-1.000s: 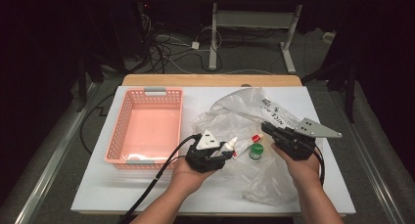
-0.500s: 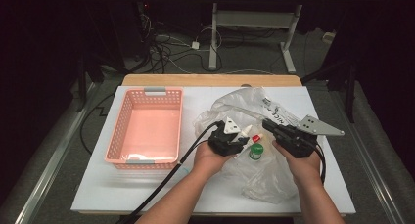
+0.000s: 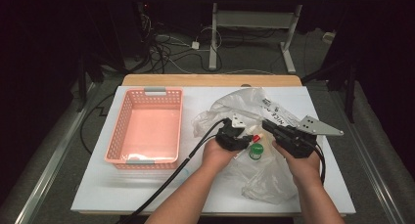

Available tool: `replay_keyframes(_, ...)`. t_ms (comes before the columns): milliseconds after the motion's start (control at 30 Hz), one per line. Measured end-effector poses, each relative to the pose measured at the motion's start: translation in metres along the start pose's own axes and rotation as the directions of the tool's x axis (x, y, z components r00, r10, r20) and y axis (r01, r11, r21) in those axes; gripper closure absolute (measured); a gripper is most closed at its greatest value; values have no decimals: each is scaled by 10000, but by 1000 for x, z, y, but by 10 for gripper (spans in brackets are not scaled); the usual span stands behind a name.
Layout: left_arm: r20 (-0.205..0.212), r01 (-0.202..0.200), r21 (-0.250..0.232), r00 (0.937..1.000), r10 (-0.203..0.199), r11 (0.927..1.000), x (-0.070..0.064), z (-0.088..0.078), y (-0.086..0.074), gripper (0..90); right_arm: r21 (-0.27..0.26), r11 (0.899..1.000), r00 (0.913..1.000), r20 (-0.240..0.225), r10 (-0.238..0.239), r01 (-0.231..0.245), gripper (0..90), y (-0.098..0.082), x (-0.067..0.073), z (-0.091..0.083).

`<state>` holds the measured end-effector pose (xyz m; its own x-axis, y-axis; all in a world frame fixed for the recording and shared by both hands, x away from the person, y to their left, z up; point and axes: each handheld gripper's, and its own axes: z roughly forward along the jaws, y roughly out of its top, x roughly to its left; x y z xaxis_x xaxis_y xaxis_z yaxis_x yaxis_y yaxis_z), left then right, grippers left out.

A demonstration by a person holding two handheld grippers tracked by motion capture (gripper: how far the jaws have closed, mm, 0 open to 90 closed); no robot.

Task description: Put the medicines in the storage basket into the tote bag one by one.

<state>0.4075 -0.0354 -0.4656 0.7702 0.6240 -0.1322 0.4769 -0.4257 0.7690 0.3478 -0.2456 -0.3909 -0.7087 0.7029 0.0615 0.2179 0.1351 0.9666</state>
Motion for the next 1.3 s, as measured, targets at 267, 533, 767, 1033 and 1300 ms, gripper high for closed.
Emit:
replay_keyframes(267,320,-362,-517,9988,379,9980,-13,-25,-11,413,57,10000,10000,34,-42,42,900,-1,0,-1)
replay_keyframes(533,609,-543,-792,9964,592,9954,-26,-55,-40,381,105,9999,10000,56,-71,70,900,-1,1,0)
replay_keyframes(767,479,-688,-251,9964,700,9973,-32,-80,-73,355,33,10000,9999,132,-31,31,900,0,1,-3)
replay_keyframes(1033,241,-23,399,9997,14,9992,-24,-86,-100,237,35,10000,9999,153,-73,72,900,0,1,-4)
replay_keyframes(1300,567,758,372,9954,-778,9964,-12,-83,-100,175,-28,10000,9985,546,26,-24,900,-2,-7,-18)
